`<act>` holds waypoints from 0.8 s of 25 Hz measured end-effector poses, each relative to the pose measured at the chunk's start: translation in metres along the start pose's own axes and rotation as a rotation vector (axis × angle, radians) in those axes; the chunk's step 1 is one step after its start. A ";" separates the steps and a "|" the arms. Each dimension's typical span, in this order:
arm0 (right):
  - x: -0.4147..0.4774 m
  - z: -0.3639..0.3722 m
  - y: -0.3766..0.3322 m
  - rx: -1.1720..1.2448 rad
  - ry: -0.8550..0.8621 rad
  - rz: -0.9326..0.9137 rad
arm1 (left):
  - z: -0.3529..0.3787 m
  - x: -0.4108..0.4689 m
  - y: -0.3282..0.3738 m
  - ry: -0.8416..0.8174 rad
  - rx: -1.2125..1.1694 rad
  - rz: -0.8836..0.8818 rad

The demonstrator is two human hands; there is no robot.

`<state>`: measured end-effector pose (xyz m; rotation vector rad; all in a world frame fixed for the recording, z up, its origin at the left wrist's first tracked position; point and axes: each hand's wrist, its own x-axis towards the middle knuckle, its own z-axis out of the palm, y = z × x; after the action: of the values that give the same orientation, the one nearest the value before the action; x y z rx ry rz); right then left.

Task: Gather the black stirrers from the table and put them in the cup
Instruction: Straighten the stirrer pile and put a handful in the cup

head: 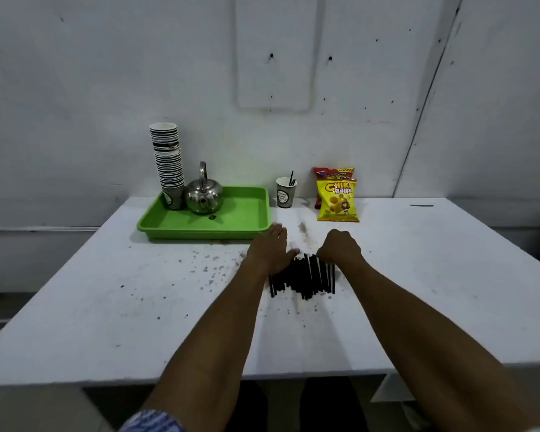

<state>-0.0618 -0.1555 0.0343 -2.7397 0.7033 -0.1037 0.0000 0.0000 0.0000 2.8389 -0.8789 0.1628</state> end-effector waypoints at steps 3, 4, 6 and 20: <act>-0.003 0.004 0.008 0.048 -0.023 0.037 | 0.018 -0.011 -0.003 -0.051 -0.073 -0.050; -0.002 0.007 0.010 0.052 -0.029 0.038 | 0.027 -0.016 -0.004 -0.053 -0.082 -0.052; 0.000 0.009 0.011 0.065 -0.031 0.029 | 0.036 -0.021 -0.004 -0.032 -0.094 -0.050; 0.016 0.010 0.006 0.103 -0.047 0.001 | 0.041 -0.028 -0.001 -0.015 -0.230 0.159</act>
<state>-0.0494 -0.1653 0.0226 -2.6352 0.6679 -0.0730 -0.0202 0.0087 -0.0449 2.5627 -1.0536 0.0553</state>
